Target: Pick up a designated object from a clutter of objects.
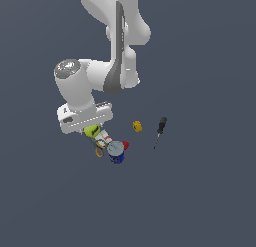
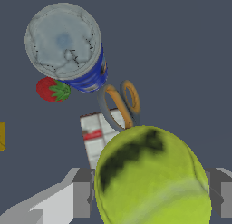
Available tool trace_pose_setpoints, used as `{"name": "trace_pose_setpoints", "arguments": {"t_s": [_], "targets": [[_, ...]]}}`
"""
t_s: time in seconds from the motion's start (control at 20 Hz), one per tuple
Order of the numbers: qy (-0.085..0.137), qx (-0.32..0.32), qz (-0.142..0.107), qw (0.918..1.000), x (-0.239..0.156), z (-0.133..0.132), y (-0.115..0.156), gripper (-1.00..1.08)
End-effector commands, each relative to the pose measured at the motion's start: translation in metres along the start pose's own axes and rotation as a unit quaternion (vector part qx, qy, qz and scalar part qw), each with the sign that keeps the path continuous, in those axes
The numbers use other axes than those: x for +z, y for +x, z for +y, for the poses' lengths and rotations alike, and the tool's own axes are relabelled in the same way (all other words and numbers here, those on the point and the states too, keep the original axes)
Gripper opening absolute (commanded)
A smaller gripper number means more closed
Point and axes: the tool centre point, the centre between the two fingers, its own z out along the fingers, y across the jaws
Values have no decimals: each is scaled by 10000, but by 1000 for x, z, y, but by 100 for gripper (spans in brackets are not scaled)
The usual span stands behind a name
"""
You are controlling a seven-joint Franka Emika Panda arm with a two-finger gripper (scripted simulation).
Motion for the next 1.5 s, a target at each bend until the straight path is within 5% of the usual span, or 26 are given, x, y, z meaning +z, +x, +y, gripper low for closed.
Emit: {"name": "trace_pose_setpoints", "arguments": {"t_s": [0.0, 0.9, 1.45], "targets": [[-9, -1, 4, 10000, -21, -16, 0, -100], [-24, -3, -8, 10000, -176, -138, 5, -100], [-10, -8, 0, 10000, -233, -182, 10, -100]]}}
